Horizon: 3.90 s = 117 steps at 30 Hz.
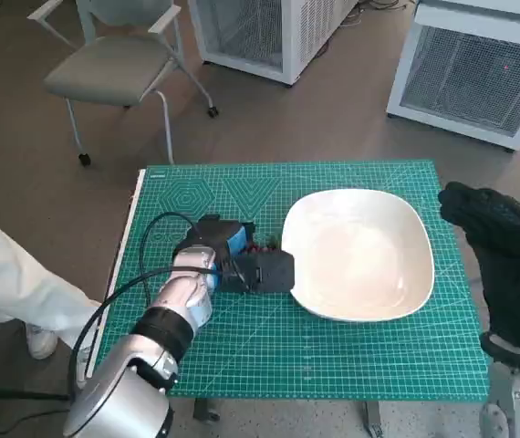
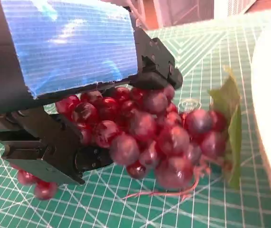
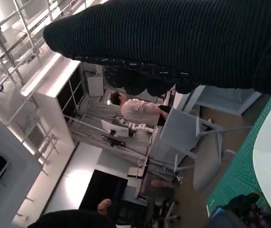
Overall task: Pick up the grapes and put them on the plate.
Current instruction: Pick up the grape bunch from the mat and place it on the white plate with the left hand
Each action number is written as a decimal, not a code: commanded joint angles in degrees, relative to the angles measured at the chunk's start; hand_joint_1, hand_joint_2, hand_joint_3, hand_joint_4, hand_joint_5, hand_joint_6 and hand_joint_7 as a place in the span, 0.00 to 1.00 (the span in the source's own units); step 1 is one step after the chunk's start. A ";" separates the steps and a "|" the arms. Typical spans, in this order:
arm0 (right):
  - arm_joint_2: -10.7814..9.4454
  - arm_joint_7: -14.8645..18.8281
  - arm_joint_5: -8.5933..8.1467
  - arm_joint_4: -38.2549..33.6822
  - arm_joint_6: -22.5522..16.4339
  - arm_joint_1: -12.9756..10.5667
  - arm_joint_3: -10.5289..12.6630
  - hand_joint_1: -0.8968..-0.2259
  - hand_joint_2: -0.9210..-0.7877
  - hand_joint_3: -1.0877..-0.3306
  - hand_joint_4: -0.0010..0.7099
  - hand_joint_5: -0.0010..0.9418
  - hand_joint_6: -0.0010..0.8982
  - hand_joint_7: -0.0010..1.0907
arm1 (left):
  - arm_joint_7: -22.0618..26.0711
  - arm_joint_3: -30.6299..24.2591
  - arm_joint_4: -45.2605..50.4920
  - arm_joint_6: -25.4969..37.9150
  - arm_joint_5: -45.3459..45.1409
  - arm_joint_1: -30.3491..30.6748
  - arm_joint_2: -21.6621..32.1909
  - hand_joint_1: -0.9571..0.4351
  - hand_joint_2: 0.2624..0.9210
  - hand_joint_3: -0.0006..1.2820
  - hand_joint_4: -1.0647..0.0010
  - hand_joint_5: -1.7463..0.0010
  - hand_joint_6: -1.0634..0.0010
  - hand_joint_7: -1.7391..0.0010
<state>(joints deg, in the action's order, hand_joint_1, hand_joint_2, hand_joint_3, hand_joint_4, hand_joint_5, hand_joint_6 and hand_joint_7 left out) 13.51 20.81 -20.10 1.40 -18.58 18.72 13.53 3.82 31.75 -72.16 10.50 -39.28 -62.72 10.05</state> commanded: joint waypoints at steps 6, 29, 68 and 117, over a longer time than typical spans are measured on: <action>0.30 0.74 -0.76 -0.54 0.70 -0.51 -0.02 0.37 0.00 0.52 0.50 0.00 0.00 0.62 | 0.45 -0.24 7.75 0.23 -0.72 -0.19 4.11 0.71 0.99 0.28 0.67 0.13 0.65 0.20; 0.06 0.98 -0.48 -0.94 0.27 -0.58 -0.15 0.37 0.00 0.52 0.51 0.01 0.00 0.62 | 8.64 -6.98 48.18 4.46 -1.15 12.05 16.35 0.69 0.95 0.14 0.46 0.16 0.38 0.44; 0.35 0.79 -0.93 -0.23 1.16 -0.86 0.22 0.38 0.00 0.53 0.51 0.01 0.00 0.62 | 15.87 -3.72 64.00 11.41 -8.01 9.46 5.63 0.69 1.00 0.07 0.36 0.27 0.44 0.37; -1.27 -3.61 0.12 5.73 1.96 -5.72 0.77 0.41 0.00 0.51 0.49 0.00 0.00 0.68 | 9.54 -1.36 45.59 1.43 -5.84 -0.55 -9.61 0.69 1.00 0.16 0.43 0.22 0.61 0.28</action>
<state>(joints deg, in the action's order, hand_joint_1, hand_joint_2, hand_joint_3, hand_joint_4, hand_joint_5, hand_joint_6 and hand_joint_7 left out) 12.70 17.85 -20.07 7.20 -17.39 14.46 14.40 15.34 30.88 -25.52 12.89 -45.81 -61.75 1.36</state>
